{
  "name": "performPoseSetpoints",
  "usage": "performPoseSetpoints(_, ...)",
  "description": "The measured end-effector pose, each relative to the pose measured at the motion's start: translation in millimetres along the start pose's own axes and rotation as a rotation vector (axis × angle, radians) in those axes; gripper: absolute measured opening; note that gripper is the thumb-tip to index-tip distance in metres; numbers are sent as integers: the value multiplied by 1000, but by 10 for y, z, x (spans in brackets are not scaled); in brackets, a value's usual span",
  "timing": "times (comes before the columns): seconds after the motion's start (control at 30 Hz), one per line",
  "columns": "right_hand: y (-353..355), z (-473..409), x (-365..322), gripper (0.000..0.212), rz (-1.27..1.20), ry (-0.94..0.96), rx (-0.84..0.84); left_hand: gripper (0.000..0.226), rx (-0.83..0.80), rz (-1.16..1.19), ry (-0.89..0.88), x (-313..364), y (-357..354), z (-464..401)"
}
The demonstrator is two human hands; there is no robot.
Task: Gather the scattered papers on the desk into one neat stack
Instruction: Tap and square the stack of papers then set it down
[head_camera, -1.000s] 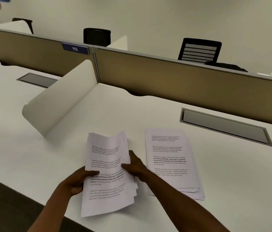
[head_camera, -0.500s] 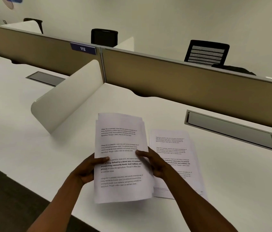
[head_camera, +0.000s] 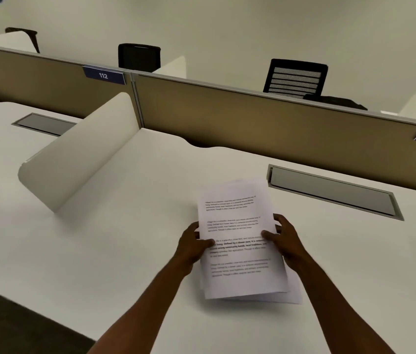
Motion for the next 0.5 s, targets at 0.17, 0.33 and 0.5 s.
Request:
performPoseSetpoints(0.17,161,-21,206,46,167,-46,110,44,235,-439,26,-168,-306,-179)
performPoseSetpoints(0.33,64,-62,346,55,583,-53,268,42,256,-776,67,-280,-431,-244)
performPoseSetpoints(0.5,-149,-49,365,69,678,-139,259,65,251,-650,57,-269,-567,-223)
Point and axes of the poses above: each hand's wrist, its own z-axis away from the middle knuckle, its own y-axis out of the back of the hand, x = y × z, the point moved 4 cm from there along -z, towards the middle knuckle, and after that the axes turned 1 degree about y, right-handed, at the moved point
